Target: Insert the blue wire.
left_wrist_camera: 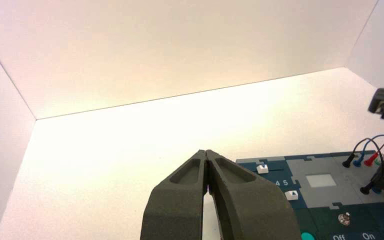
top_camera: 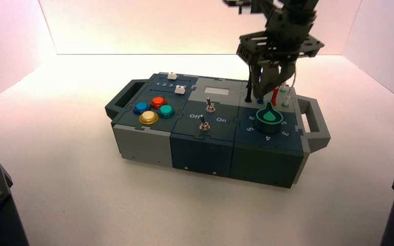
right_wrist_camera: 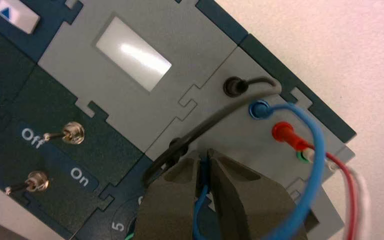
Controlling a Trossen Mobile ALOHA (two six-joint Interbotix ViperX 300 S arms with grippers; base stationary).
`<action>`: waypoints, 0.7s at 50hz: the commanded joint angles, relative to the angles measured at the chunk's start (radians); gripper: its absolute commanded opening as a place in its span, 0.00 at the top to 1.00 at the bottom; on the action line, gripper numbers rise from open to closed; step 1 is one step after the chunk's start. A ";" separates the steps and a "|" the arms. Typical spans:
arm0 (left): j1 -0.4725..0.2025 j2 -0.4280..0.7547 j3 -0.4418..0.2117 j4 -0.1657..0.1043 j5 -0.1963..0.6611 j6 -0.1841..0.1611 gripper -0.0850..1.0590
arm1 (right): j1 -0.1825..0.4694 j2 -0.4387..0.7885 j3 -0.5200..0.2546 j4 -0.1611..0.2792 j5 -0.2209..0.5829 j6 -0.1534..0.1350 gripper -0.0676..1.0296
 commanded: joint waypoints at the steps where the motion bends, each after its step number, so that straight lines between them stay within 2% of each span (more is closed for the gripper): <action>1: -0.002 0.006 -0.012 0.003 -0.011 0.002 0.95 | 0.035 0.072 -0.009 0.008 0.018 0.008 0.96; 13: -0.002 0.005 -0.009 0.003 -0.011 0.002 0.95 | 0.052 0.124 -0.034 0.006 0.017 0.009 0.96; 25: 0.009 0.005 -0.009 0.005 -0.011 0.002 0.95 | 0.052 0.084 -0.040 0.006 0.025 0.008 0.96; 35: 0.021 0.005 -0.008 0.005 -0.006 0.002 0.95 | 0.052 0.020 -0.034 0.006 0.032 -0.008 0.93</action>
